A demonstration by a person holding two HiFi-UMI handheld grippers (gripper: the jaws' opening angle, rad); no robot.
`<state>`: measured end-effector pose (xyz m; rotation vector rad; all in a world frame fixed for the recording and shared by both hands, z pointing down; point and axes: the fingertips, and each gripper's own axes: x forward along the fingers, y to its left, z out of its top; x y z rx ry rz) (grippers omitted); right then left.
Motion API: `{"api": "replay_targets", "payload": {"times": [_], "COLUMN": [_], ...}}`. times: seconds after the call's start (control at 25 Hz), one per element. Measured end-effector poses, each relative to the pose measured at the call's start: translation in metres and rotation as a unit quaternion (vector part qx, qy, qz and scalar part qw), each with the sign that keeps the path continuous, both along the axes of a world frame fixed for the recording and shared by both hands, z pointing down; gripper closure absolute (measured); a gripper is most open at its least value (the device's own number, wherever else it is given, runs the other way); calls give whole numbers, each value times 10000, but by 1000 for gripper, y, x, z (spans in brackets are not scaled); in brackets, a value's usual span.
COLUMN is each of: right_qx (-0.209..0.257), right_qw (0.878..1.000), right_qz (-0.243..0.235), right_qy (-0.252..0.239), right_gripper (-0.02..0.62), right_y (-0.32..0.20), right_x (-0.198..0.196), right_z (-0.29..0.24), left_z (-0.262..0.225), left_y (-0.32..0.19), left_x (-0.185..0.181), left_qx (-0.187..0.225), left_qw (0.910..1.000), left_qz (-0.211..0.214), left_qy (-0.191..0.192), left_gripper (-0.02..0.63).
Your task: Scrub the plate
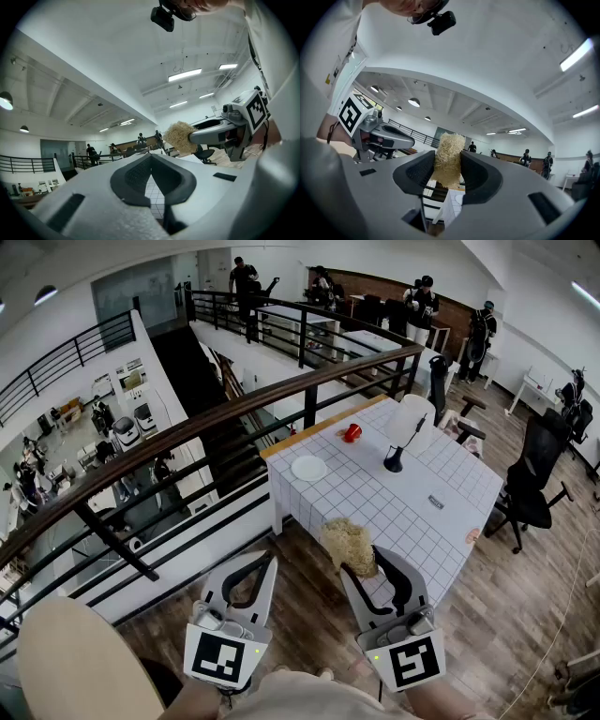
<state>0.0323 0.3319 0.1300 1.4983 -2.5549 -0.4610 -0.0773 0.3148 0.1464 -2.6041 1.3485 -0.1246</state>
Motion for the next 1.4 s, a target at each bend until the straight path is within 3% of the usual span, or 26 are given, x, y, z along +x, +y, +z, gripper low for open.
{"api": "replay_targets", "payload": {"times": [0.52,1.4], "right_qx": [137,-247], "right_qw": [9998,9994], "right_qz": [88,1], "right_qy": [-116,-229], "right_gripper": [420,420], "right_y": [8,25], "right_x": [16,63], "right_z": [-4,20], "left_z": [0,17], "left_y": [5,26], "left_x": [13,62], "left_qx": [-17,-138], "left_qw": [10000,9998], "left_qz": [65,-4], "left_qy": [27,-122], "left_gripper": [592,592]}}
